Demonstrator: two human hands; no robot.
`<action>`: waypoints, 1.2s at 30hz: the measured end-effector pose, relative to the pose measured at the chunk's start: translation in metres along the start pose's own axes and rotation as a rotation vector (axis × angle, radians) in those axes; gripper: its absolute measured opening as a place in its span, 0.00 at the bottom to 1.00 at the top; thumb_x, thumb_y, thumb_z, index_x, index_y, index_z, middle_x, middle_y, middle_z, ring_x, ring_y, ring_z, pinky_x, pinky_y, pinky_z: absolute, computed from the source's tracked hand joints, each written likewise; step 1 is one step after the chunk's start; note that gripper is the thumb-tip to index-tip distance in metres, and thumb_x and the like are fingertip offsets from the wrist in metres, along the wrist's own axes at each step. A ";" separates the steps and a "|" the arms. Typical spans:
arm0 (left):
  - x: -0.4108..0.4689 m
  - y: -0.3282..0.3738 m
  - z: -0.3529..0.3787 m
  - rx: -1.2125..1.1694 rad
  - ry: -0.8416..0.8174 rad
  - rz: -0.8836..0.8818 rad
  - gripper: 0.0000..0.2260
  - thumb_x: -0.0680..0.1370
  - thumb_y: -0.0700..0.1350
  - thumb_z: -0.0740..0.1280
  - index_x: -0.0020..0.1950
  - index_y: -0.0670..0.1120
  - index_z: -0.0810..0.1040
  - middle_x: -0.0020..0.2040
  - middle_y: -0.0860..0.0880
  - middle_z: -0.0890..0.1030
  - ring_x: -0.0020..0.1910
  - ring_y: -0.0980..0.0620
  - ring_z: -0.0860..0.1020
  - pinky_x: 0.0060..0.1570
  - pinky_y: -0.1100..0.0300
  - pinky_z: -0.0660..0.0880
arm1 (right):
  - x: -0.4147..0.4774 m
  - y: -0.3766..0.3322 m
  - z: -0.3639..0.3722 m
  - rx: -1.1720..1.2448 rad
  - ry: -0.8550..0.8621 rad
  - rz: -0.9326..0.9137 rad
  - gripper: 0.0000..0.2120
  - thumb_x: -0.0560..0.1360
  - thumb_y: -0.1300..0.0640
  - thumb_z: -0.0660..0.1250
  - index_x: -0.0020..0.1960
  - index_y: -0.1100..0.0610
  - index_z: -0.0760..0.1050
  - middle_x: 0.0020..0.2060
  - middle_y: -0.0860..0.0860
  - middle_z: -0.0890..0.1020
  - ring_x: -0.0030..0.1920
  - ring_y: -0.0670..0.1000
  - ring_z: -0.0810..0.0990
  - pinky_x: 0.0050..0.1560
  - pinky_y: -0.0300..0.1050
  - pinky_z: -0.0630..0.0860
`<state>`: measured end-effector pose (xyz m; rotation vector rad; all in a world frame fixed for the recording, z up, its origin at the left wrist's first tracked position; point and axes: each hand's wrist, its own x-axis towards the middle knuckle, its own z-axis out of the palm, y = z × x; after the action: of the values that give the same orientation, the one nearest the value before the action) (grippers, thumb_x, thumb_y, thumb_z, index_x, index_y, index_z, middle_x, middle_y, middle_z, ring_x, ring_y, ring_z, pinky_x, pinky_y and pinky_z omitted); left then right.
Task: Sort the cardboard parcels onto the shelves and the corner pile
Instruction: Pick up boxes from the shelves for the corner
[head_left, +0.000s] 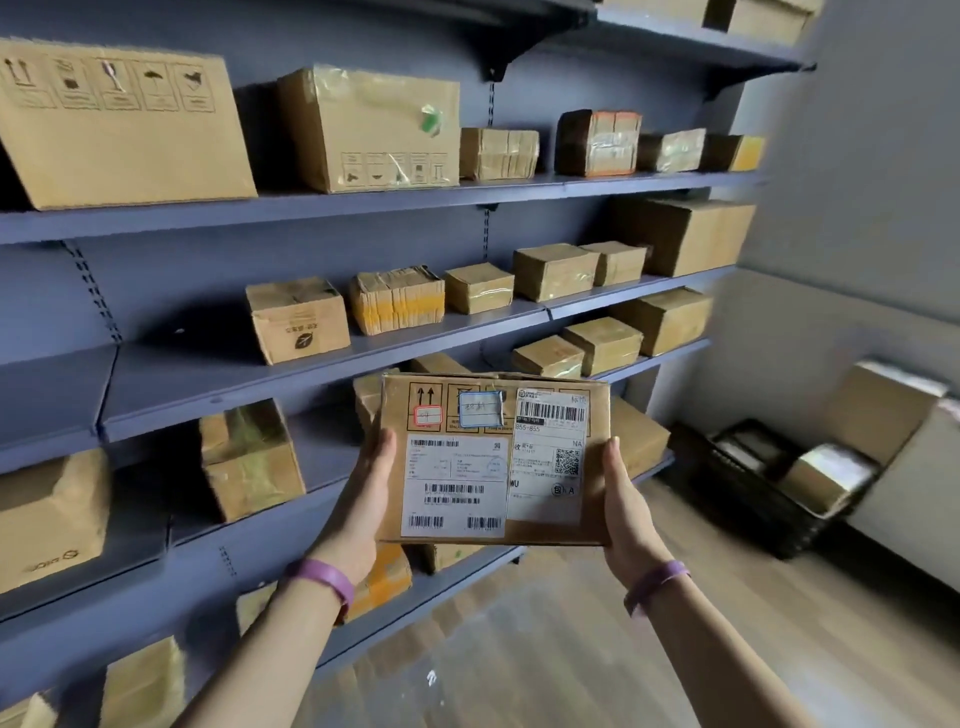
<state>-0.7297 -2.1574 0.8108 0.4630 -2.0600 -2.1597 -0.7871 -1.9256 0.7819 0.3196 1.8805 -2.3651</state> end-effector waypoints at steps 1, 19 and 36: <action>0.008 0.001 0.020 0.006 -0.031 -0.016 0.31 0.75 0.73 0.53 0.76 0.64 0.64 0.74 0.60 0.69 0.75 0.51 0.63 0.74 0.46 0.55 | 0.010 -0.004 -0.017 0.005 0.030 -0.001 0.31 0.74 0.31 0.59 0.66 0.51 0.76 0.58 0.49 0.83 0.61 0.51 0.80 0.67 0.56 0.74; 0.132 0.004 0.359 0.139 -0.350 -0.088 0.27 0.78 0.70 0.52 0.72 0.61 0.70 0.65 0.52 0.78 0.58 0.49 0.76 0.51 0.58 0.72 | 0.144 -0.089 -0.293 0.102 0.358 -0.069 0.43 0.61 0.22 0.64 0.65 0.50 0.77 0.58 0.47 0.83 0.61 0.49 0.80 0.70 0.55 0.70; 0.326 -0.005 0.610 0.178 -0.645 -0.140 0.35 0.69 0.72 0.53 0.72 0.58 0.71 0.68 0.51 0.76 0.68 0.46 0.72 0.70 0.45 0.66 | 0.358 -0.148 -0.443 0.145 0.554 -0.094 0.38 0.71 0.29 0.58 0.72 0.53 0.72 0.63 0.51 0.81 0.63 0.51 0.79 0.71 0.55 0.70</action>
<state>-1.2211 -1.6718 0.7778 -0.1094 -2.6197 -2.4468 -1.1220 -1.4433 0.7462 1.0128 1.9530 -2.6824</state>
